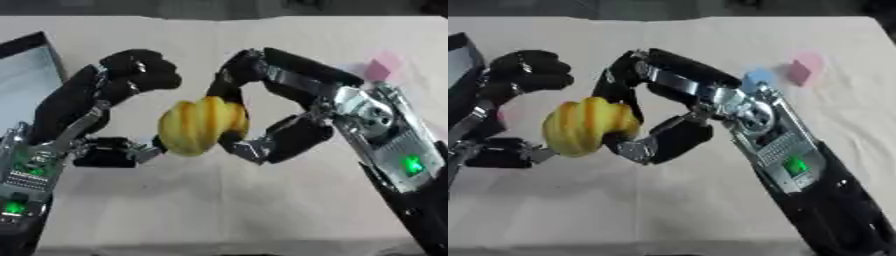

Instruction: Pick up the objects with one hand, pass them to the other hand, and then place them into the box on the other side of the table.

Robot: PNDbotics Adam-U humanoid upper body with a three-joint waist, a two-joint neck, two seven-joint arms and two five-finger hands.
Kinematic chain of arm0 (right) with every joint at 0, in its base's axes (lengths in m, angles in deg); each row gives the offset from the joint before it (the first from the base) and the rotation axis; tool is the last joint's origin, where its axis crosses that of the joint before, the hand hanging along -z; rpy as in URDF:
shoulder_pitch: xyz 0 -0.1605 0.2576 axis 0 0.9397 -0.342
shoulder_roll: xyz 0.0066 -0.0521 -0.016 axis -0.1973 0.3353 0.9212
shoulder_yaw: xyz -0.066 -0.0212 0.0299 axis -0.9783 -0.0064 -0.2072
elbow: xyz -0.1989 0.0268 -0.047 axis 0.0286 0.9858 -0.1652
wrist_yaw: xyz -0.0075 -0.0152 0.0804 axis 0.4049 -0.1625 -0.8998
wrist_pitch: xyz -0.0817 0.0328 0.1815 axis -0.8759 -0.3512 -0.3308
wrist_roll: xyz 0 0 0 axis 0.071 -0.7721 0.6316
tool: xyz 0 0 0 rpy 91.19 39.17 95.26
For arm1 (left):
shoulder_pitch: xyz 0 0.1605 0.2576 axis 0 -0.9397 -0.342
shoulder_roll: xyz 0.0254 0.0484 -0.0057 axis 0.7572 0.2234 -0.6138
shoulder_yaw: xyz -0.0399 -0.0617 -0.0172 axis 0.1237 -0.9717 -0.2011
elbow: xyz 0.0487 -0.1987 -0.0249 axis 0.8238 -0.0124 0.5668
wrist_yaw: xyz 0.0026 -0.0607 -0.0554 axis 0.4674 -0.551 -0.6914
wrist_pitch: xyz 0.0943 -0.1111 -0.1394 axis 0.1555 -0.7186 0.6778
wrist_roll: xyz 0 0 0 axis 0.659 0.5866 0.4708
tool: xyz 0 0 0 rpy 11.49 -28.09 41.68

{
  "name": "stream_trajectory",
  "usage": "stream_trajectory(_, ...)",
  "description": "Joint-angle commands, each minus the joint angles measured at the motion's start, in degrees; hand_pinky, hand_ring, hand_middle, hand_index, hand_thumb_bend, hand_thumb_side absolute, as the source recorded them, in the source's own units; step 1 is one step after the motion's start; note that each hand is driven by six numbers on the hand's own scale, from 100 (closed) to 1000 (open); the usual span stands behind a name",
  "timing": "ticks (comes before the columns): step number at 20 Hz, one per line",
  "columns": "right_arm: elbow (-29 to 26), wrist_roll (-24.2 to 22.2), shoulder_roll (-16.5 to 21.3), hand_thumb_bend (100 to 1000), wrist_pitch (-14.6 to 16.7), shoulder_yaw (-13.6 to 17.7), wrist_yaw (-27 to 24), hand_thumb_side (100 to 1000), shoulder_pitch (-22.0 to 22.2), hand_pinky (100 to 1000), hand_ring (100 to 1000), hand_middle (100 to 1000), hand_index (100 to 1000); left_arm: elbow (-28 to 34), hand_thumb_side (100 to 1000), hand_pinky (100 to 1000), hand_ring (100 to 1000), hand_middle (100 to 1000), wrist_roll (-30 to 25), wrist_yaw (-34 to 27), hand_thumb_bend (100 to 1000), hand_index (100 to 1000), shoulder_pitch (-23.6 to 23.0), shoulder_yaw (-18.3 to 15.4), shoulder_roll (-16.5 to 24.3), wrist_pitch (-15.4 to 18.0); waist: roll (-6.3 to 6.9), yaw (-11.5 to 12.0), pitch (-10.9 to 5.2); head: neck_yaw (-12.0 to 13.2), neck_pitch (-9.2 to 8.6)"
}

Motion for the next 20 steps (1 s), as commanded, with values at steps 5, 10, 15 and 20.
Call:
stream_trajectory(5,-1.2,-1.11,0.1,100,-4.76,0.74,-4.04,100,-0.47,669,344,395,416,1.33,100,856,794,719,0.69,-0.53,329,879,0.3,0.04,0.74,0.78,0.0,-0.07,-0.74,-0.24,-0.14)
stream_trajectory(10,-0.52,-1.11,0.01,100,-7.23,1.3,-6.38,100,-0.46,650,347,398,419,1.54,100,850,793,717,0.98,0.0,344,879,0.18,0.06,0.8,1.18,-0.09,-0.12,-0.76,-0.25,-0.14)
stream_trajectory(15,0.39,-0.2,-0.23,100,-7.82,1.87,-7.64,100,-0.86,651,350,402,422,1.59,100,845,793,717,1.02,0.72,358,880,0.31,0.36,0.73,1.62,-0.1,-0.2,-0.75,-0.24,-0.14)
stream_trajectory(20,1.17,0.67,-0.39,100,-8.2,1.82,-7.79,100,-1.21,650,351,403,423,1.53,100,843,793,717,1.13,1.05,361,880,0.36,0.63,0.68,1.94,-0.06,-0.24,-0.74,-0.27,-0.14)
